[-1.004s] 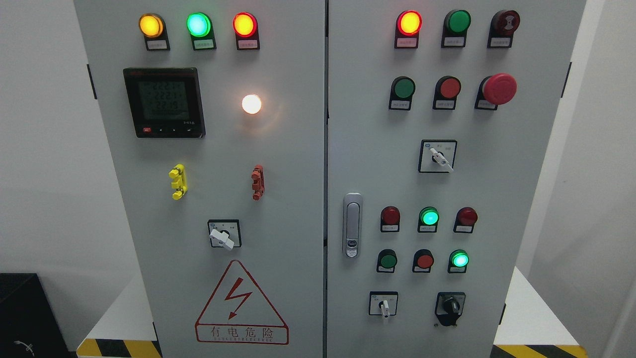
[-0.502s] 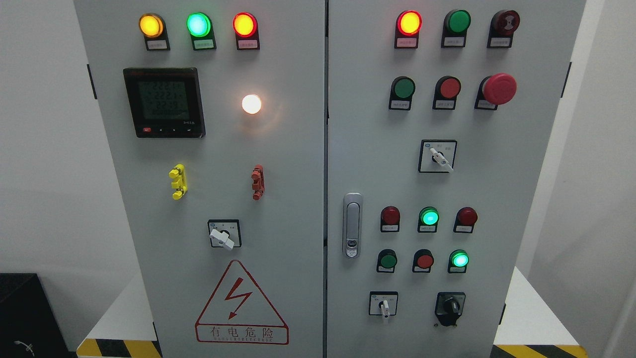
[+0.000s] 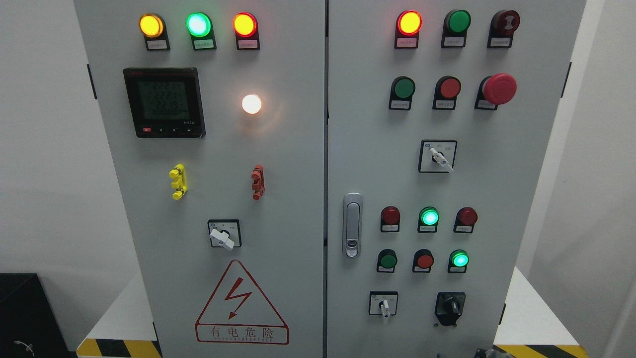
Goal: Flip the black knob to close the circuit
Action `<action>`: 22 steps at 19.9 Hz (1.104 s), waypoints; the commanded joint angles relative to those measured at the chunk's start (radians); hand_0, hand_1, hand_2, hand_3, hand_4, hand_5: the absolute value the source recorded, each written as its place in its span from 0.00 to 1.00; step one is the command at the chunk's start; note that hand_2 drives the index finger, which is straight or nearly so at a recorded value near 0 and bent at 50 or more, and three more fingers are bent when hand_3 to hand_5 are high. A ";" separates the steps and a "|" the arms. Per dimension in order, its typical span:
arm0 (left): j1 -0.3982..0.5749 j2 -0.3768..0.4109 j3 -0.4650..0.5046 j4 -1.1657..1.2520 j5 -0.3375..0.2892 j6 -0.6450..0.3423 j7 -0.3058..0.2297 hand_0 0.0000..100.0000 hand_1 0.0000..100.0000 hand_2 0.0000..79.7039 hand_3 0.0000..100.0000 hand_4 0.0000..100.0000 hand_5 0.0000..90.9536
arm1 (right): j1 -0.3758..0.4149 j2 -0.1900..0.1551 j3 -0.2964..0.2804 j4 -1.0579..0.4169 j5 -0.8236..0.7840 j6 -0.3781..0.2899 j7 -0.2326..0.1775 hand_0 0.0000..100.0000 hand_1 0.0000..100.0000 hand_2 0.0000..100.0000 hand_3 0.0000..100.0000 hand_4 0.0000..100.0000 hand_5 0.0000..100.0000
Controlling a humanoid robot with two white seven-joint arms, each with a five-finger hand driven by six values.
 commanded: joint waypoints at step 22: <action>0.000 0.000 -0.021 0.021 -0.021 -0.001 0.002 0.12 0.56 0.00 0.00 0.00 0.00 | -0.104 0.003 -0.001 -0.036 0.071 0.091 0.078 0.00 0.15 0.82 0.99 0.81 0.80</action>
